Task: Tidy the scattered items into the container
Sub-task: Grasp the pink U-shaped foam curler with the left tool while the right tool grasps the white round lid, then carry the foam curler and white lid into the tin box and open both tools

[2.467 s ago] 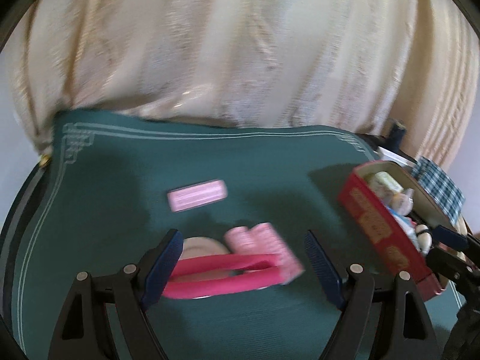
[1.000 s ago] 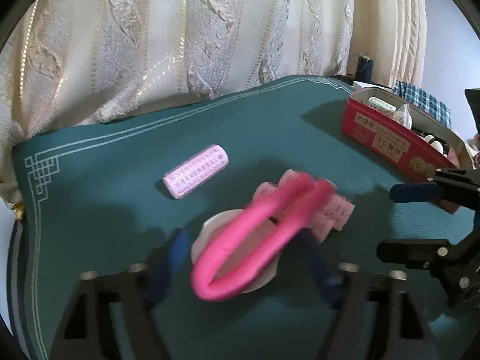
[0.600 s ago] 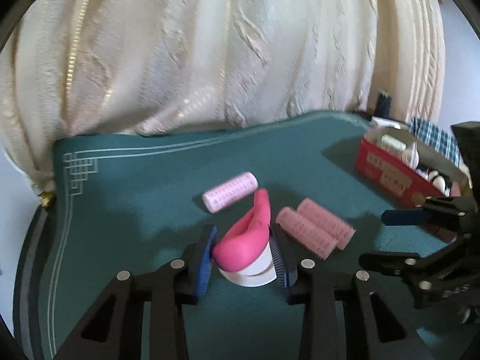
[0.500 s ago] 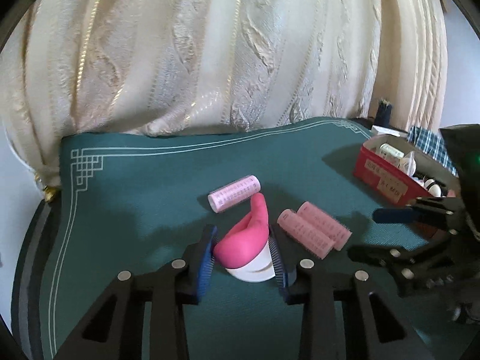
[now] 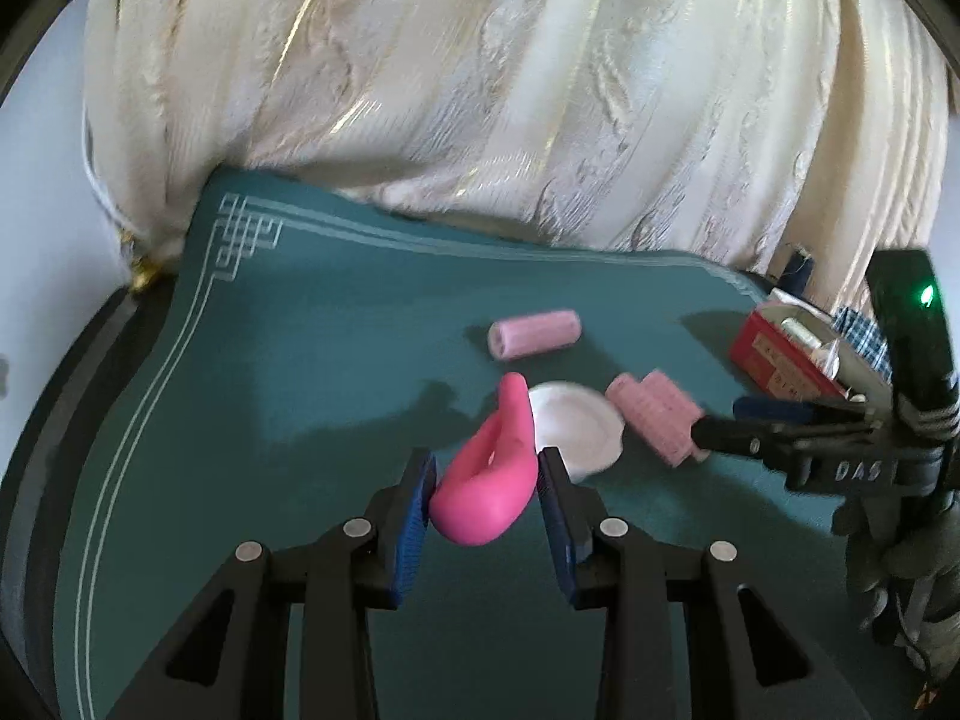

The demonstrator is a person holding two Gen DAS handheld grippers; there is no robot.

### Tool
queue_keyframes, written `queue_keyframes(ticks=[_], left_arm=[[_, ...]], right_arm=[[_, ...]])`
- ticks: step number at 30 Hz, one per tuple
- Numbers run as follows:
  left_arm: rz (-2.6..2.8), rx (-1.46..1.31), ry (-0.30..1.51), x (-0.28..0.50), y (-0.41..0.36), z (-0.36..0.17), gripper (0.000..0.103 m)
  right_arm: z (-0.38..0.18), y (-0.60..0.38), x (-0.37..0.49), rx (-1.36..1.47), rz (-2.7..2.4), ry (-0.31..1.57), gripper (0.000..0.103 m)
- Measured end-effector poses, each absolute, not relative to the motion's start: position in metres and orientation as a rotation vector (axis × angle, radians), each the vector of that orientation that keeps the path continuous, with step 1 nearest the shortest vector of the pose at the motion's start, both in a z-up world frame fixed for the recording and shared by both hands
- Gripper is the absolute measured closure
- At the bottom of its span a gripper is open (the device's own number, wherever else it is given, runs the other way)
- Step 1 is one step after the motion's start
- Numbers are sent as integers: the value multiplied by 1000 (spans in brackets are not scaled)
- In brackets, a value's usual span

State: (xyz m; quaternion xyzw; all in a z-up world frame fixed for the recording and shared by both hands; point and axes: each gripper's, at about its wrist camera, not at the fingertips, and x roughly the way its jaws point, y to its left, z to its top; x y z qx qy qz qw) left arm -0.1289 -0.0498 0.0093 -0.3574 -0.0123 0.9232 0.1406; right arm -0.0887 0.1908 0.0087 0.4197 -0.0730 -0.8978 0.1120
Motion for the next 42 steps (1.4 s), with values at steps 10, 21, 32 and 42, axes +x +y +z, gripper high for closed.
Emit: queue_keyframes(ticks=[10, 21, 32, 42], left_arm=[[2679, -1160, -83, -127, -70, -13, 48], [2635, -1176, -42, -129, -59, -20, 45], [2634, -1190, -104, -132, -68, -22, 45], [2601, -1213, -83, -134, -62, -26, 35]], right_arm=[[-1, 143, -98, 1253, -2408, -252, 25], [-19, 135, -125, 1351, -2417, -306, 24], [-21, 111, -161, 1373, -2543, -185, 24], [-23, 116, -148, 1340, -2588, -24, 33]])
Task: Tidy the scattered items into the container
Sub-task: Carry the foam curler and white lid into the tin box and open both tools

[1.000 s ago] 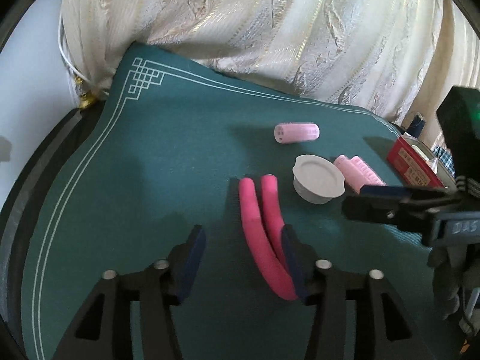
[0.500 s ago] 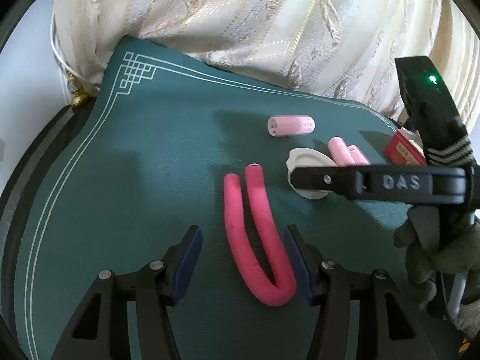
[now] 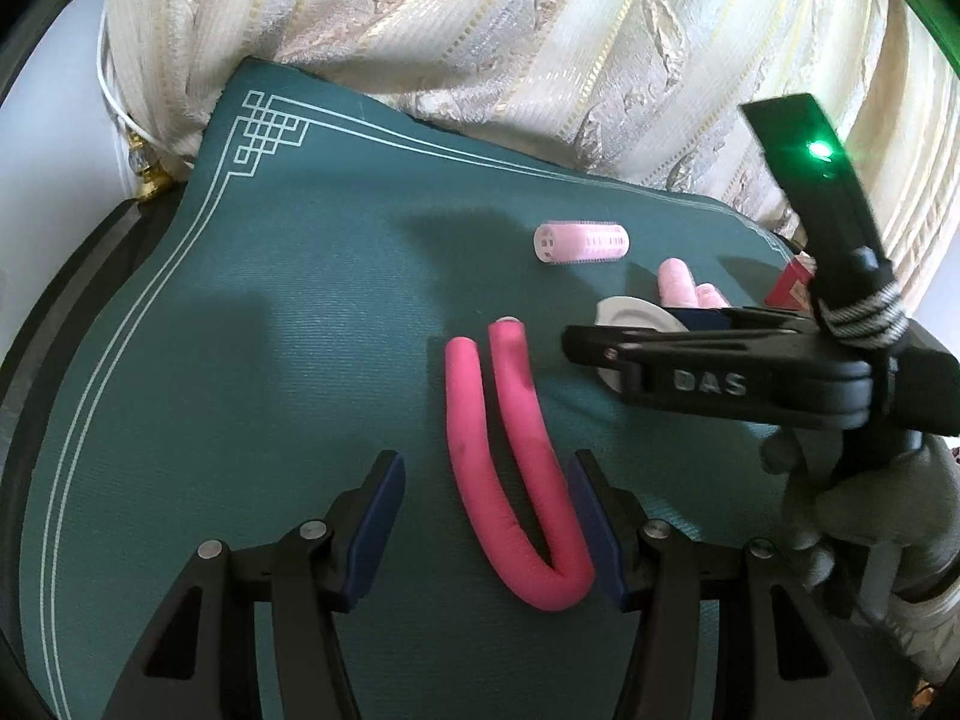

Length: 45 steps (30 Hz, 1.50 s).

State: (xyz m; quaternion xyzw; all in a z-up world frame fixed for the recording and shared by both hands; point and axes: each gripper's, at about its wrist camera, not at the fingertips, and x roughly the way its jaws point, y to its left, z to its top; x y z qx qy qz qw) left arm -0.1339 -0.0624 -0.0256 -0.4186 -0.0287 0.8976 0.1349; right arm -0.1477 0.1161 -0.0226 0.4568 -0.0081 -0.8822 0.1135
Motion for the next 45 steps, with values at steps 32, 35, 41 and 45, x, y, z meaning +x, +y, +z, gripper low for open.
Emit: queue_keyframes(ticks=[32, 35, 41, 45], left_arm=[[2601, -1024, 149, -116, 32, 30, 66], [2566, -986, 158, -112, 57, 40, 66], [2471, -932, 167, -107, 117, 55, 66], [2406, -905, 180, -104, 157, 62, 66]], right_arm=[[46, 240, -12, 984, -2800, -277, 33], [54, 264, 0, 945, -2850, -316, 33], [61, 327, 25, 903, -2967, -387, 33], [62, 371, 38, 908, -3041, -445, 33]])
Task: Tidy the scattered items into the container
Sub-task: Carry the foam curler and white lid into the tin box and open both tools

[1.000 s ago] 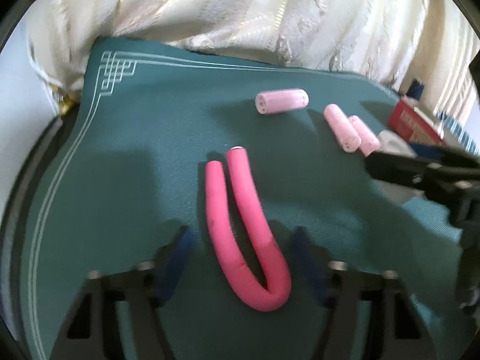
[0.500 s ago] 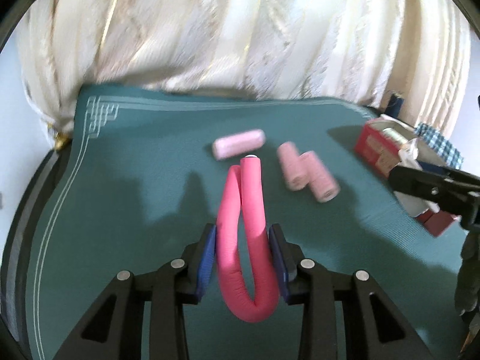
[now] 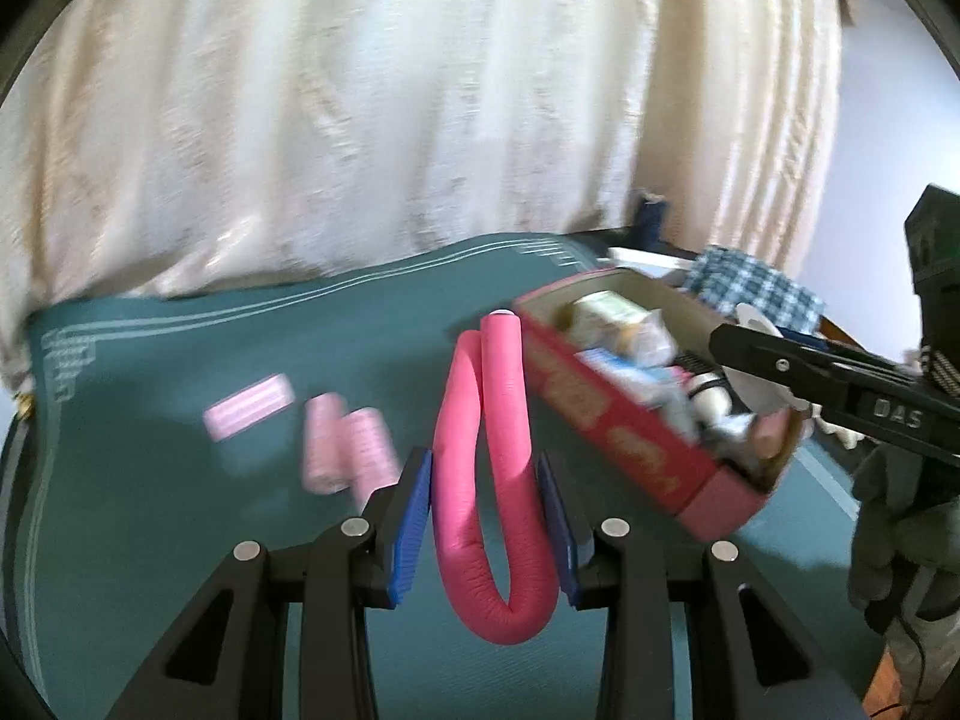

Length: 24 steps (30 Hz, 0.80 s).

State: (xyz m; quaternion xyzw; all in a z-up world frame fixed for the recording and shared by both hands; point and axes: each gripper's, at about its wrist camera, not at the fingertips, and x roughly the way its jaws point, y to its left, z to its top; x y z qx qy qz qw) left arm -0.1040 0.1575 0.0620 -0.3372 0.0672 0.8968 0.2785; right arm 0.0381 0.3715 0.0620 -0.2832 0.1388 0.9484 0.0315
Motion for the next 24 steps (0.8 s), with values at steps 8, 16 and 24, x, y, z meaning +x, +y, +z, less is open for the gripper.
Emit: queue_keyframes(ticks=[8, 16, 24], left_arm=[[2293, -879, 202, -108, 235, 69, 65], [2224, -884, 247, -111, 285, 66, 65], [2203, -899, 234, -115, 292, 60, 60]], right_arm=[[53, 431, 50, -897, 2818, 432, 33], [40, 445, 48, -949, 2805, 435, 32], [34, 460, 52, -938, 2771, 529, 21]])
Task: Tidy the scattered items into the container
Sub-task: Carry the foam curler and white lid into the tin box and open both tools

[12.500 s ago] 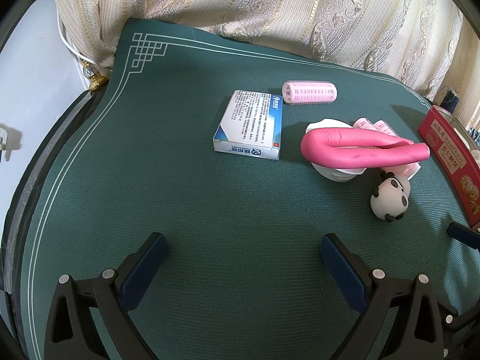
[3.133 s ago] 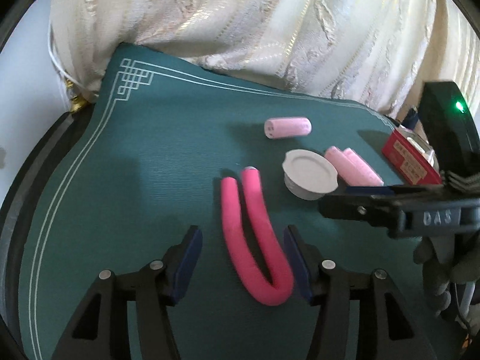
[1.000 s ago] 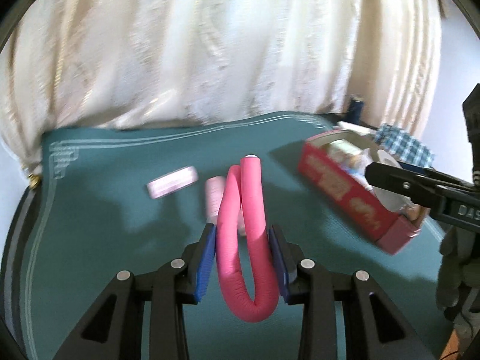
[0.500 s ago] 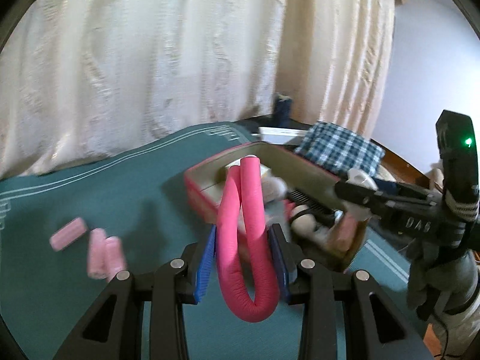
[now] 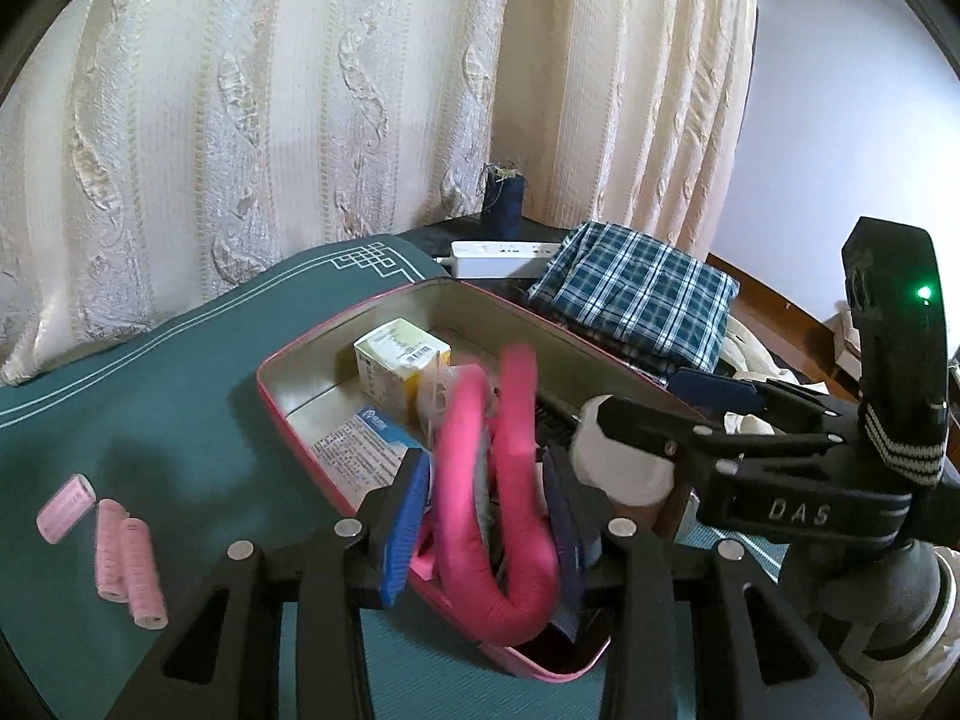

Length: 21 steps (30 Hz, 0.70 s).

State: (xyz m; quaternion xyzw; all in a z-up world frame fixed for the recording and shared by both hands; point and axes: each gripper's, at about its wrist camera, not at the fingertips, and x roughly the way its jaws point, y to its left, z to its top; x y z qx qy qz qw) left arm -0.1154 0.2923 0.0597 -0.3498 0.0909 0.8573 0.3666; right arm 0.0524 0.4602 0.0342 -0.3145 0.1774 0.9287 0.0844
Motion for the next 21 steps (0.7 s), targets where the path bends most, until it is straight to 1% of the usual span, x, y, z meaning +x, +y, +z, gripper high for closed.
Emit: queue_keyframes(ticks=[10, 18, 19, 20, 21], left_arm=[[2253, -889, 232, -115, 275, 62, 59], [2324, -923, 188, -122, 240, 62, 59], [2336, -927, 183, -123, 234, 61, 47], [2355, -928, 174, -124, 226, 61, 32], [2371, -927, 164, -125, 219, 61, 29]], right_arm=[[41, 448, 51, -926, 2793, 529, 21], [50, 423, 47, -919, 2844, 505, 21], [51, 419, 46, -920, 2853, 501, 21], [52, 415, 45, -921, 2862, 498, 21], [53, 409, 44, -922, 2877, 493, 21]])
